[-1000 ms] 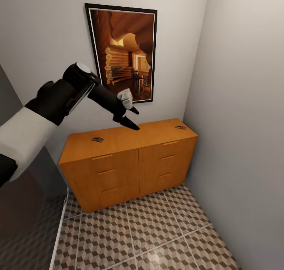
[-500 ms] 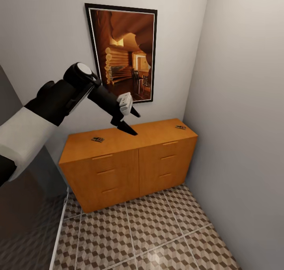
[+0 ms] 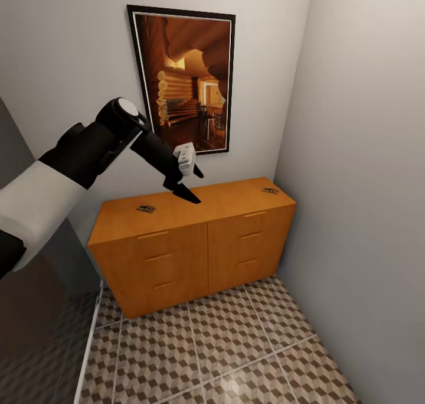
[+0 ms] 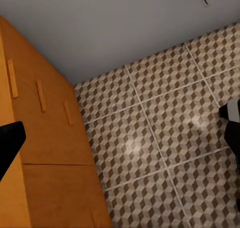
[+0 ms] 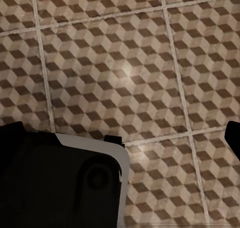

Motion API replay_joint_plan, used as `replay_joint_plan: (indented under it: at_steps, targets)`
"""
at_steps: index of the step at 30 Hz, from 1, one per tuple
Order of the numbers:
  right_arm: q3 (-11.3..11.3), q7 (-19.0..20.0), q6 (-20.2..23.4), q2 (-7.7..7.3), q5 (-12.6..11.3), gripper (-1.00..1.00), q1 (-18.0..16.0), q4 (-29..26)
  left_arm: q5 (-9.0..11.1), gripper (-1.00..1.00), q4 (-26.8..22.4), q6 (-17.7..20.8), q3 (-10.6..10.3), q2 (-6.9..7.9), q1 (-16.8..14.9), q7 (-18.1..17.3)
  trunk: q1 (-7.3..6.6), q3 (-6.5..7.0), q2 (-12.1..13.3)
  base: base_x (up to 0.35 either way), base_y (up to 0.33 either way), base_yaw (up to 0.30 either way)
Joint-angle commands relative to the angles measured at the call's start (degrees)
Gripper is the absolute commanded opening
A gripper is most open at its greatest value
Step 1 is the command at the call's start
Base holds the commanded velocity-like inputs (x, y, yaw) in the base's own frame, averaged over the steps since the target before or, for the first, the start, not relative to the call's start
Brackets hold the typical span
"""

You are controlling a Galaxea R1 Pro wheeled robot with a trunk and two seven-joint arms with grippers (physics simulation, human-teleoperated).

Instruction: Take the four mousetraps from the cabinet in the bathroom and place them on the bathroom floor. Make sure all four end up on the same floor surface, and ensure that at least two of them are either under or directly next to the same bathroom sink.

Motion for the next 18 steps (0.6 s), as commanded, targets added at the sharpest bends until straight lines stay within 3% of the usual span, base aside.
replay_joint_plan:
  at_steps: [1,7,12,18]
  targets:
    - [-0.4,0.1,-0.2,0.01,0.6,1.0,0.0,0.1,-0.3,1.0,0.0,0.6,-0.1,-0.02,-0.1,-0.3,0.03,-0.12,-0.1,0.0,0.0,0.0]
    - [-0.4,0.1,-0.3,0.13,0.6,1.0,0.1,0.1,-0.3,1.0,0.0,0.6,-0.8,-0.16,-0.1,-0.3,0.03,-0.12,-0.1,0.147,0.0,0.0]
    - [-0.3,0.1,-0.4,0.27,0.6,1.0,0.2,0.1,-0.4,1.0,0.0,0.9,-3.0,-0.51,-0.1,-0.3,0.03,-0.12,-0.1,0.317,0.0,0.0]
    - [-0.3,0.1,-0.5,0.29,0.7,1.0,0.2,0.1,-0.4,1.0,0.0,1.0,-3.5,-0.7,-0.1,-0.2,0.03,-0.12,-0.1,0.344,0.0,0.0]
